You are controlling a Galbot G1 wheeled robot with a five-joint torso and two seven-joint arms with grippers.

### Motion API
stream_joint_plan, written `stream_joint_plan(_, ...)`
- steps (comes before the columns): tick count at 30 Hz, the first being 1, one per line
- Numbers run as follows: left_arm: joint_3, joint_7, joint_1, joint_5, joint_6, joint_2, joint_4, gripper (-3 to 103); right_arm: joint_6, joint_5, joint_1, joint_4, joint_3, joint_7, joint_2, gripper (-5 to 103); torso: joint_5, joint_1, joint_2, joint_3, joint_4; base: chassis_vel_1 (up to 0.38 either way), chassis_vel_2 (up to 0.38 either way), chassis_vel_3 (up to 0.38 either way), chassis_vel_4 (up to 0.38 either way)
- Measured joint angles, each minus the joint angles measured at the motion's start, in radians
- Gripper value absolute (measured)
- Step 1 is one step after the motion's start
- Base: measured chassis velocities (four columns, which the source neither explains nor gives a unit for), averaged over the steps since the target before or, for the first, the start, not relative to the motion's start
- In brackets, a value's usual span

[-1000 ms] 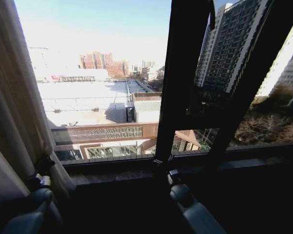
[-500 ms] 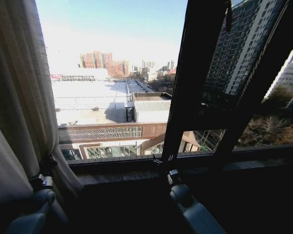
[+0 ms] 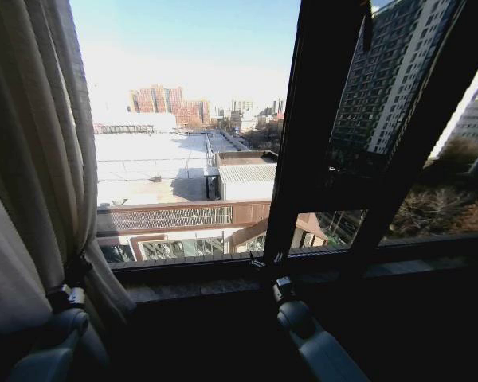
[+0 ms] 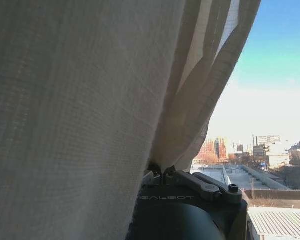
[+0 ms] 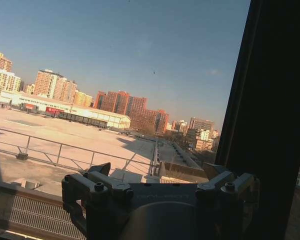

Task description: Open the curtains by pulling them apart, changing their state from closed to fully open.

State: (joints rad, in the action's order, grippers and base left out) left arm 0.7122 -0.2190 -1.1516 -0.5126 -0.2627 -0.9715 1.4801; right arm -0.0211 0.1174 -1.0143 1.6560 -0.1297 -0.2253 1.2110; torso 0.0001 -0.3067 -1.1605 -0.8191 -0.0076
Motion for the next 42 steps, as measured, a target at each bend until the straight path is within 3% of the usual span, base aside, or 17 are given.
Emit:
stream_joint_plan(13, -0.015, -0.023, 0.04, 0.002, -0.001, 0.01, -0.046, 0, 0.0, 0.0, 0.0, 0.0, 0.0, 0.0, 0.0, 100, -0.0006, 0.0, 0.0, 0.0, 0.0006, 0.117, 0.117, -0.128, -0.117)
stream_joint_plan(18, 0.014, -0.07, 0.093, -0.022, 0.005, 0.063, -0.136, 0, 0.0, 0.0, 0.0, 0.0, 0.0, 0.0, 0.0, 100, 0.0003, 0.0, 0.0, 0.0, -0.0005, -0.019, -0.04, 0.009, 0.024)
stream_joint_plan(24, 0.046, -0.127, 0.159, -0.06, 0.014, 0.133, -0.272, 0, 0.0, 0.0, 0.0, 0.0, 0.0, 0.0, 0.0, 100, -0.0001, 0.0, 0.0, 0.0, 0.0002, -0.011, -0.02, 0.007, 0.01)
stream_joint_plan(30, 0.078, -0.145, 0.201, -0.076, 0.011, 0.199, -0.422, 0, 0.0, 0.0, 0.0, 0.0, 0.0, 0.0, 0.0, 100, -0.0004, 0.0, 0.0, 0.0, 0.0003, 0.0, 0.0, 0.0, 0.0)
stream_joint_plan(35, 0.085, -0.146, 0.199, -0.082, 0.006, 0.22, -0.455, 0, 0.0, 0.0, 0.0, 0.0, 0.0, 0.0, 0.0, 100, -0.0002, 0.0, 0.0, 0.0, 0.0004, 0.0, 0.0, 0.0, 0.0)
stream_joint_plan(42, 0.085, -0.166, 0.187, -0.087, 0.035, 0.187, -0.395, -3, 0.0, 0.0, 0.0, 0.0, 0.0, 0.0, 0.0, 100, -0.0003, 0.0, 0.0, 0.0, -0.0001, 0.0, 0.0, 0.0, 0.0)
